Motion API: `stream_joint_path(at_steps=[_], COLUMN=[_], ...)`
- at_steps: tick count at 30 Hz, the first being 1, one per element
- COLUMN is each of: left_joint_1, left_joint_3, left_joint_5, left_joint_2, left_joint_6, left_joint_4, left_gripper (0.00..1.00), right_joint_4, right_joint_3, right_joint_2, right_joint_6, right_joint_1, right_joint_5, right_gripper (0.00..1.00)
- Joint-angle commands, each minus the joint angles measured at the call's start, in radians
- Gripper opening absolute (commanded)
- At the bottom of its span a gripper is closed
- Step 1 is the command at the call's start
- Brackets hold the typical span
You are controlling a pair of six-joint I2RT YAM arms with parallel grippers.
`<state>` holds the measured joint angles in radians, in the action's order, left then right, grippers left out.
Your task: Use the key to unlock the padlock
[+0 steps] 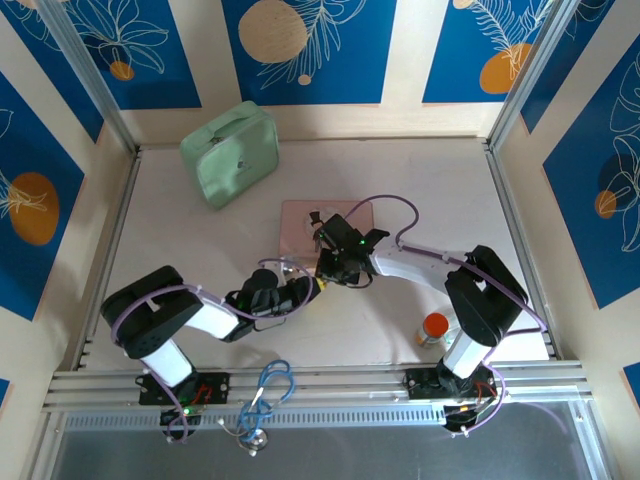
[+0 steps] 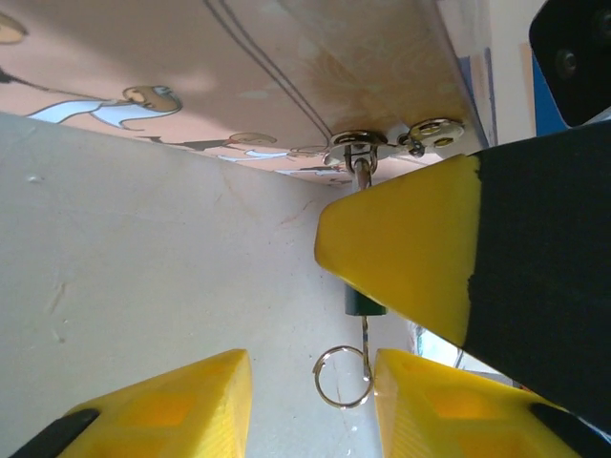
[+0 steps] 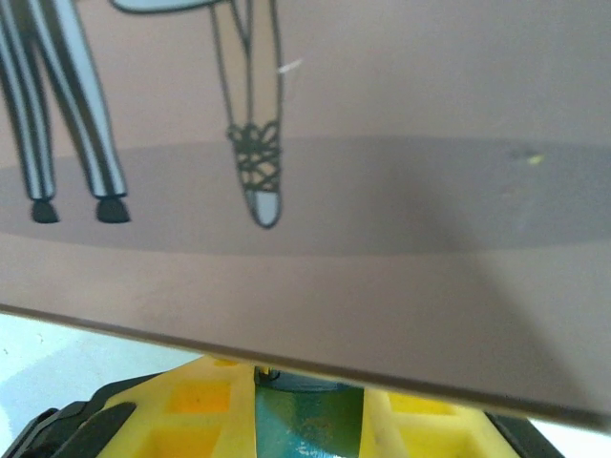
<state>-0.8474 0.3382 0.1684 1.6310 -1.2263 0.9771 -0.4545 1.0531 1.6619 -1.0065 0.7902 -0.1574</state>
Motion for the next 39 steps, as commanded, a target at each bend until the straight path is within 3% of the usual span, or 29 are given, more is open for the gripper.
stream_joint_path(at_steps=[1,10,21,39], left_joint_1=[-0.008,-0.011,-0.038,-0.036], left_joint_3=[0.040,0.081,0.089,0.149], left_joint_5=[-0.018,0.022,-0.002,-0.021], left_joint_2=[-0.015,0.015,-0.057,0.001], left_joint_6=[0.036,0.044,0.116,0.150], left_joint_4=[0.009,0.060,-0.052,-0.084], left_gripper=[0.36,0.31,0.37,0.16], right_joint_4=[-0.078,-0.087,-0.104,-0.098], right_joint_3=[0.025,0.033,0.056,0.039], right_joint_2=[0.021,0.029,0.051,0.037], right_joint_6=[-0.025,-0.048,-0.059,-0.090], right_joint_1=[0.017,0.014,0.002,0.004], right_joint_5=[0.041,0.058,0.080,0.100], right_gripper=[0.07,0.05,0.00,0.00])
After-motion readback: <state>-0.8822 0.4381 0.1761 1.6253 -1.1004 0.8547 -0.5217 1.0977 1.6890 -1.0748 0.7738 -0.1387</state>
